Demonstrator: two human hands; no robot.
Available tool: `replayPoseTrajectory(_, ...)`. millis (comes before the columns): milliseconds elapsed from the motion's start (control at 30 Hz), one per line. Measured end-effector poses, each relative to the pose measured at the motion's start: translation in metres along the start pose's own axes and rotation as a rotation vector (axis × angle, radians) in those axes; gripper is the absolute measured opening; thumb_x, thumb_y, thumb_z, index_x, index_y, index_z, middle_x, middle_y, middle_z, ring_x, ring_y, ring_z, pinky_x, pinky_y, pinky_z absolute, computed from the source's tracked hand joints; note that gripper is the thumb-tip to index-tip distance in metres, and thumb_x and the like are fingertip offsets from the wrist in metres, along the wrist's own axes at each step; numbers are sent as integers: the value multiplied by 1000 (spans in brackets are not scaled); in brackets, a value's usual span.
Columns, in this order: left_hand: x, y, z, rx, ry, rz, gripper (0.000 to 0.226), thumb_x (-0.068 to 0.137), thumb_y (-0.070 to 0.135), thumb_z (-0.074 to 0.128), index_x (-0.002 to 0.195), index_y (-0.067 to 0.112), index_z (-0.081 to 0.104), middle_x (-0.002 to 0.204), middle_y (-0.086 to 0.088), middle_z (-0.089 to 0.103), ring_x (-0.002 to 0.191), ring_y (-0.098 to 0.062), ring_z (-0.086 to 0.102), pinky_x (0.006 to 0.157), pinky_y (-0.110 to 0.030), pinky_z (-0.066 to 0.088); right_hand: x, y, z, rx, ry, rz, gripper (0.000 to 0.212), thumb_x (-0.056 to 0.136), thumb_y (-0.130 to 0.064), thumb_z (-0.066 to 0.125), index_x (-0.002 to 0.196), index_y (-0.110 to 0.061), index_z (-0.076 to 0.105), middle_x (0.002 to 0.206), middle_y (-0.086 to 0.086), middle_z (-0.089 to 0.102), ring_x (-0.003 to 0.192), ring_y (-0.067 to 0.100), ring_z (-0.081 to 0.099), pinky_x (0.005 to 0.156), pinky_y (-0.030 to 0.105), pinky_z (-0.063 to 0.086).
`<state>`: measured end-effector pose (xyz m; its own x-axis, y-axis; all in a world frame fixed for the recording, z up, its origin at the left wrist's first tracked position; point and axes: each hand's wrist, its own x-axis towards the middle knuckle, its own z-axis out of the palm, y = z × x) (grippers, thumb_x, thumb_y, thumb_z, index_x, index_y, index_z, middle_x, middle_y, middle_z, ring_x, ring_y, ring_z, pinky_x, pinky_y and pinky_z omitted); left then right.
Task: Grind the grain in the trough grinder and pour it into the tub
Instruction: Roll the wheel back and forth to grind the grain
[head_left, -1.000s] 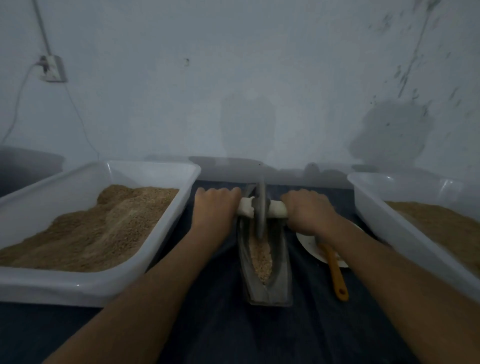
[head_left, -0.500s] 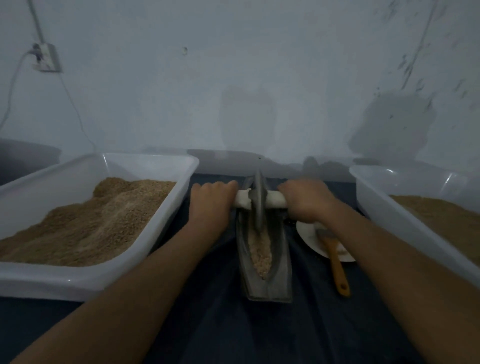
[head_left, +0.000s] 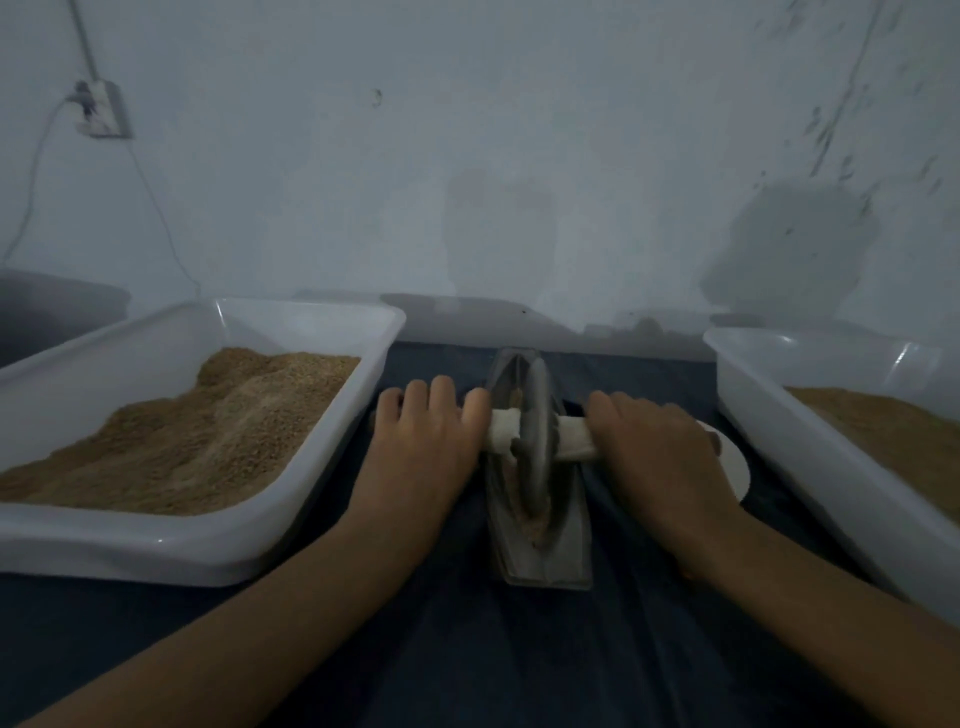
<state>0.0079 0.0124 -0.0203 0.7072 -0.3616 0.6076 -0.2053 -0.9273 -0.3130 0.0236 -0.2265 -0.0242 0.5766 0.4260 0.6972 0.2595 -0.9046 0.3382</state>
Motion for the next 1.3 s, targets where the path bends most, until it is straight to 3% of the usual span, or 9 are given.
replayPoseTrajectory(167,18,-3,10,-33,-103,-56,23,92,7,44,113,16,40,102,-8,53,93,-31,55,83,-42,42,17,7,12,-19,-42,-6,40,62,-6,80,85,-17,49,65,3,55,48,27,52,49,28,22)
replayPoseTrajectory(300,63,-8,24,-112,-239,-144,40,86,16,72,112,20,41,106,-5,59,100,-31,60,85,-43,42,75,19,27,72,-519,150,29,82,-36,76,101,-27,56,98,2,67,86,27,63,66,35,38)
replayPoseTrajectory(433,83,-8,33,-133,-292,-199,33,92,22,69,114,21,44,108,-6,60,103,-31,59,86,-43,41,95,23,34,115,-641,179,34,77,-38,81,102,-30,61,103,-1,67,86,22,58,70,35,42)
replayPoseTrajectory(500,72,-7,27,-115,-279,-188,37,90,17,70,116,20,43,109,-6,59,104,-31,59,87,-43,42,86,18,29,74,-599,187,33,81,-36,77,106,-27,58,105,2,67,93,27,63,70,36,40)
replayPoseTrajectory(600,36,-2,16,-72,-201,-155,35,90,8,61,118,17,41,107,-8,55,98,-30,57,84,-41,44,49,4,13,4,-199,65,25,76,-14,78,92,-15,59,78,8,63,66,32,63,54,36,44)
replayPoseTrajectory(733,-12,-1,11,39,56,16,22,93,0,35,110,9,46,93,-15,48,81,-32,48,74,-44,42,3,-3,2,-44,45,-24,32,70,1,66,87,-17,47,69,4,48,54,26,46,54,33,25)
replayPoseTrajectory(933,24,-4,23,8,-61,-52,22,92,6,52,109,15,41,100,-8,51,88,-28,54,77,-39,41,29,9,25,-6,-31,2,31,66,-9,76,83,-17,51,65,4,55,50,30,53,46,30,29)
replayPoseTrajectory(1133,73,-10,40,-76,-101,-175,31,91,22,69,109,21,44,97,-1,61,89,-26,61,72,-36,35,89,26,45,73,-489,164,32,77,-35,75,87,-31,44,93,0,66,71,23,53,62,35,39)
replayPoseTrajectory(1300,45,-5,26,-84,-107,-125,26,91,14,60,111,19,45,102,-5,57,94,-29,58,80,-39,42,46,6,26,13,-167,102,25,75,-18,75,90,-18,55,76,5,62,64,31,61,54,34,39)
